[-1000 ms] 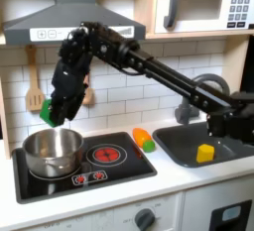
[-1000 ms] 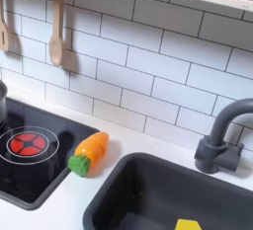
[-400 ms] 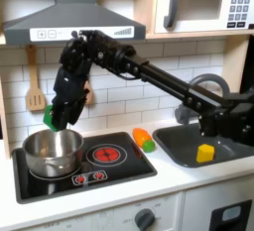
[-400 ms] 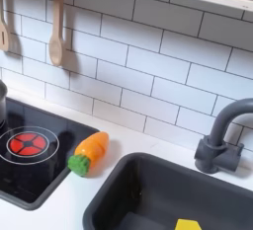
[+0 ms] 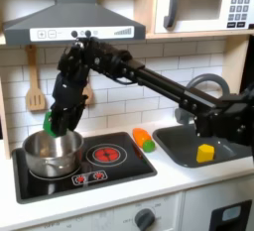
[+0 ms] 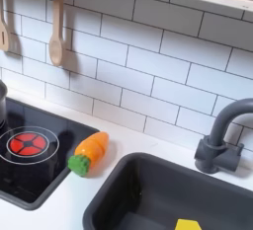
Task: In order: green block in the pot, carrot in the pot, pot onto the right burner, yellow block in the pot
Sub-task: 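Put the green block in the pot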
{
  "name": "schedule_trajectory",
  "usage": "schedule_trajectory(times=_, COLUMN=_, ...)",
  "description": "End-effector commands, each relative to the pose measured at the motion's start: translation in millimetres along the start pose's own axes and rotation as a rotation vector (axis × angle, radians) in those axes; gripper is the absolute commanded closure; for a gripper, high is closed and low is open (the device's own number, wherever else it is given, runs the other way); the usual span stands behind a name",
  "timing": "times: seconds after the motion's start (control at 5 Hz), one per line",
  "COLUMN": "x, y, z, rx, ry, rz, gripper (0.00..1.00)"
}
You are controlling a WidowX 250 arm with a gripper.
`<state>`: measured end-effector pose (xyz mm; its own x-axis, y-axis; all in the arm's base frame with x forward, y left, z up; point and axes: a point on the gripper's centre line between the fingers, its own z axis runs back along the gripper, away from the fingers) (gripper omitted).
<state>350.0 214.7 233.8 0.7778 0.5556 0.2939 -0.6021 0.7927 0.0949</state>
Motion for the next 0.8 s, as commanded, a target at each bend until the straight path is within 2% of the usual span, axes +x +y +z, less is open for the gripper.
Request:
schedule_trajectory(times=0.0, x=-1.8, y=-3.5, z=-13.3, rx=-0.002, ry=0.028, rz=-0.006, gripper=1.00)
schedule_trajectory(times=0.4, x=-2.4, y=-6.1, z=-21.8, rx=-0.006, ry=0.047, rz=-0.015, gripper=1.00)
schedule_trajectory(times=0.6, x=-2.6, y=-6.3, z=-24.4, rx=-0.003, ry=0.056, rz=-0.025, gripper=0.70)
